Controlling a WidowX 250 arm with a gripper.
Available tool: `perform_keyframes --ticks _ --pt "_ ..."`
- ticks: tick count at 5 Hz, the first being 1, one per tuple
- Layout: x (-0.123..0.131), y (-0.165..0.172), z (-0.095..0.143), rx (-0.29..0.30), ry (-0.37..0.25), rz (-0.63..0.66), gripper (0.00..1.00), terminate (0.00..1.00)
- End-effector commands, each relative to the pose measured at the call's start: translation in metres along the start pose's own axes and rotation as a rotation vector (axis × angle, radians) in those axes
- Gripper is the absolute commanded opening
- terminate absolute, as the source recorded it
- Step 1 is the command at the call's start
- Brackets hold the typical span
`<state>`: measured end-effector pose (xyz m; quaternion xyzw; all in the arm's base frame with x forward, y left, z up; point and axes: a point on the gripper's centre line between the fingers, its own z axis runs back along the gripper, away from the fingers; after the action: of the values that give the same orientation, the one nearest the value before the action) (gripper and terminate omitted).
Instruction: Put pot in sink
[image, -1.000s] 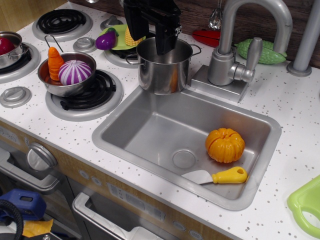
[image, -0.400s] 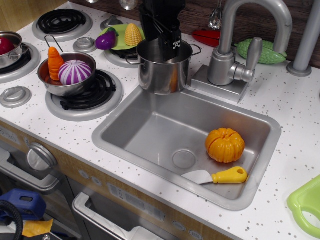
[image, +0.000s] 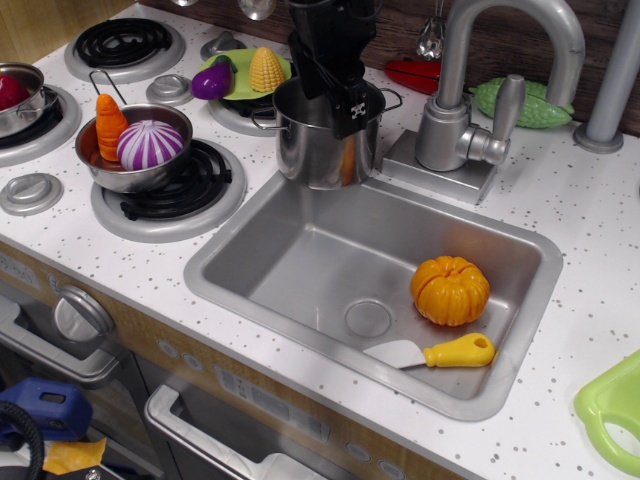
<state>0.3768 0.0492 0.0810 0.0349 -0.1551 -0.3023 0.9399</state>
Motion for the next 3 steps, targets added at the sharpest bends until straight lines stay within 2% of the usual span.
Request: perform_keyframes --ticks 1,2,3 --pt "-0.005 0.003 -0.011 0.010 -0.070 0.003 1.00 0.00" --pt "-0.009 0.002 -0.025 -0.002 -0.103 0.010 1.00 0.00" --pt "-0.010 0.005 -0.030 -0.021 -0.106 0.020 0.00 0.00"
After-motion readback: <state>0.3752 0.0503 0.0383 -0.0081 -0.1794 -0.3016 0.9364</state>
